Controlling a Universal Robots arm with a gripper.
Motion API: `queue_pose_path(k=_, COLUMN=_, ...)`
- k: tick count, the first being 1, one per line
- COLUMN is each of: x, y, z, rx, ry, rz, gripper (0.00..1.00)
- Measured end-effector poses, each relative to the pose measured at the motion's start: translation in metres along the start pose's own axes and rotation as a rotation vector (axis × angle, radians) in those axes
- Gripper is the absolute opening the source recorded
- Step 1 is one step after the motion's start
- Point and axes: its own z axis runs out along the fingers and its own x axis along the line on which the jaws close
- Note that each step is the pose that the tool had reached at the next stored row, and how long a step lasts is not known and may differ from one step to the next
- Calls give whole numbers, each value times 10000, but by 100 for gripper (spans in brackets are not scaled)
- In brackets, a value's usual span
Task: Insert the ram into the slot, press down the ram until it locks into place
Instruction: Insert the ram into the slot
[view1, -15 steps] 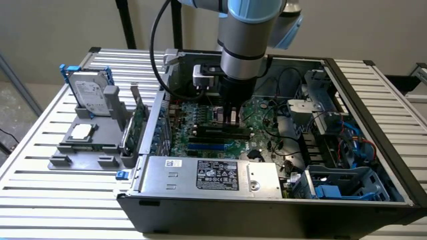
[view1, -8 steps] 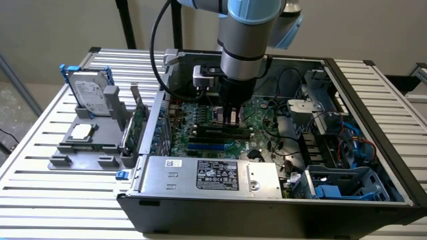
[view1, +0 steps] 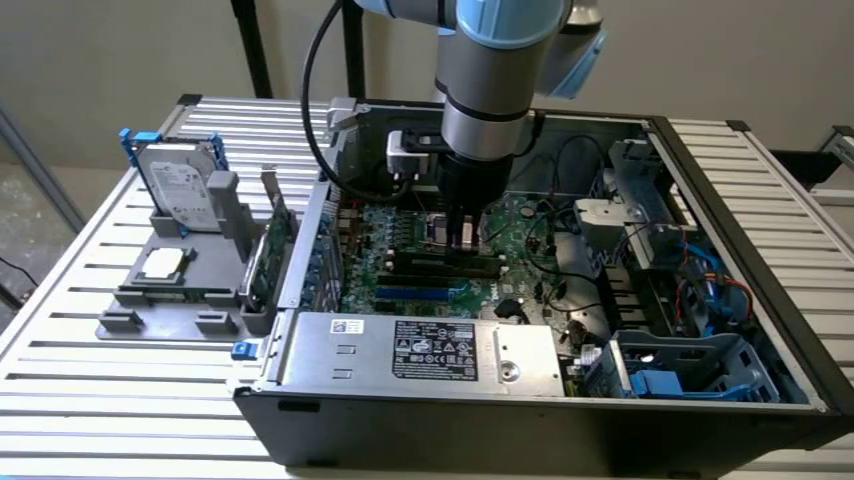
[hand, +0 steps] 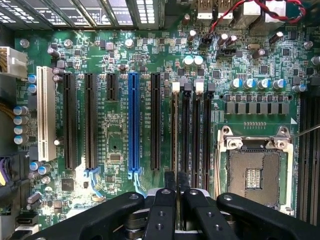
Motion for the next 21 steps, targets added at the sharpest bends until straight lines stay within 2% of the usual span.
queue_pose_path(k=11, x=-1, y=-2, z=28, rx=2, ry=-1, rz=-2, gripper=13)
queue_pose_path(k=13, x=-1, y=-2, z=28, rx=0, ry=1, rz=-2, gripper=15)
queue_pose_path(k=14, x=-1, y=-2, z=28, rx=-1, ry=1, rz=-1, gripper=21)
queue_pose_path(k=15, x=-1, y=-2, z=22, rx=-1, ry=1, rz=-1, gripper=21)
queue_pose_path(k=21, x=-1, y=12, z=-174, rx=0, ry=0, rz=-1, gripper=21)
